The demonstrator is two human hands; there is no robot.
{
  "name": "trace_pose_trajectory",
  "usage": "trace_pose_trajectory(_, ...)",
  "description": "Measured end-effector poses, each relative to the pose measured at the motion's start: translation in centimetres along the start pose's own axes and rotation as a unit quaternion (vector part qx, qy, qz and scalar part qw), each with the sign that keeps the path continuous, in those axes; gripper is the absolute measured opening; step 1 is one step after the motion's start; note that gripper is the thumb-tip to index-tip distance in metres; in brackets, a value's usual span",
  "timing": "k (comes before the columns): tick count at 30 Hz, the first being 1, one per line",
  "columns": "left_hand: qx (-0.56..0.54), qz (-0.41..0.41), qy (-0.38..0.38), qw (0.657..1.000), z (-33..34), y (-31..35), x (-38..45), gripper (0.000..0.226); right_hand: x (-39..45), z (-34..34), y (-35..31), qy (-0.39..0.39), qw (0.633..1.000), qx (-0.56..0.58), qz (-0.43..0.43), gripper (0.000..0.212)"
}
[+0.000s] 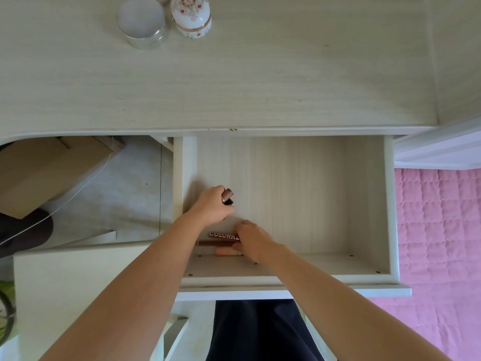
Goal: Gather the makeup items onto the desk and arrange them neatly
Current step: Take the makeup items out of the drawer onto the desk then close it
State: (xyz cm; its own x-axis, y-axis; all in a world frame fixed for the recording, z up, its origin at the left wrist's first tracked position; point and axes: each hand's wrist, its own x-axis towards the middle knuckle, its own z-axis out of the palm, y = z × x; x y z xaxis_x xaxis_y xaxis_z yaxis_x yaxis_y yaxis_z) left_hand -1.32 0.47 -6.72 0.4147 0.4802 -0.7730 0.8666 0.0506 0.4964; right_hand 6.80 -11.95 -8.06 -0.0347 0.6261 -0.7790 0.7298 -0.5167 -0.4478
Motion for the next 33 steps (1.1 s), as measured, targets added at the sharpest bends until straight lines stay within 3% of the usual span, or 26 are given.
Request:
trace_pose_trajectory(6,-0.041,-0.012,-0.028,0.999,0.0,0.3,-0.2,0.016,0.0,-0.2,-0.6,0.012,0.996,-0.082,-0.015,0.024)
trace_pose_trajectory(17,-0.048,0.014,-0.030,0.998,0.3,-0.5,-0.2,0.018,-0.7,-1.3,-0.1,-0.067,0.998,-0.007,-0.005,0.029)
trace_pose_trajectory(22,0.008,0.010,-0.016,1.000,0.8,-1.0,-0.4,0.015,-1.9,-2.1,2.7,-0.052,0.998,-0.019,0.026,0.025)
trace_pose_trajectory(28,0.131,0.015,-0.068,0.989,2.4,-2.2,-1.6,0.011,-3.6,-2.7,5.1,-0.059,0.996,0.004,0.063,0.026)
trace_pose_trajectory(33,0.143,0.013,-0.102,0.984,4.2,-3.0,-2.4,0.018,-4.4,-3.3,7.2,-0.033,0.997,0.032,0.067,0.022)
